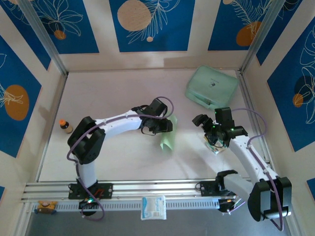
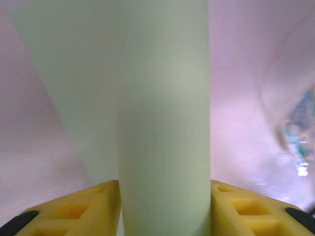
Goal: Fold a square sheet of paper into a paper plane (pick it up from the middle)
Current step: First fold the square sheet of paper in half at the center of the table.
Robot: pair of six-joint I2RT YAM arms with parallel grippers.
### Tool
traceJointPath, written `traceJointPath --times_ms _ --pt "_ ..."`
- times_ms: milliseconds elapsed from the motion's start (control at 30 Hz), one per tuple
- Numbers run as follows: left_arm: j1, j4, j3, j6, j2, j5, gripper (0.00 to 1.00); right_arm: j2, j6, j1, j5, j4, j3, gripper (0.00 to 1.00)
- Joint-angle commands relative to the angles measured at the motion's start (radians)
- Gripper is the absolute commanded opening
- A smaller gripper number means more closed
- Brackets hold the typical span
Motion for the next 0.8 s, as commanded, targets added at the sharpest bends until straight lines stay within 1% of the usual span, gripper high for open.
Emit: traceJointPath --times_ms 0,67,167,300,433,633,700,767 --pt "0.030 0.220 -0.088 -0.129 -0.043 0.166 0.44 -0.036 0.019 -0.012 0.003 -0.017 -0.018 0.97" --pt "0.046 0.357 -0.154 -0.204 -0.057 0.203 0.44 -0.053 0.005 -0.017 -0.020 0.003 -0.028 0.97" --pt "0.061 0.544 -0.250 -0.294 -0.071 0.230 0.41 -0.077 -0.041 -0.025 -0.108 0.079 -0.055 0.97" --pt "0.068 0.668 -0.325 -0.353 -0.070 0.236 0.40 -0.110 -0.067 -0.027 -0.213 0.202 -0.104 0.95" --pt "0.067 0.798 -0.367 -0.401 -0.041 0.296 0.37 -0.129 -0.087 -0.027 -0.255 0.247 -0.124 0.94" --pt "0.067 0.889 -0.375 -0.407 -0.009 0.385 0.36 -0.136 -0.105 -0.027 -0.278 0.267 -0.130 0.92" --pt "0.067 0.860 -0.372 -0.395 -0.007 0.388 0.36 -0.136 -0.109 -0.025 -0.291 0.284 -0.135 0.91" --pt "0.069 0.775 -0.361 -0.358 -0.002 0.380 0.36 -0.138 -0.111 -0.024 -0.304 0.305 -0.143 0.91"
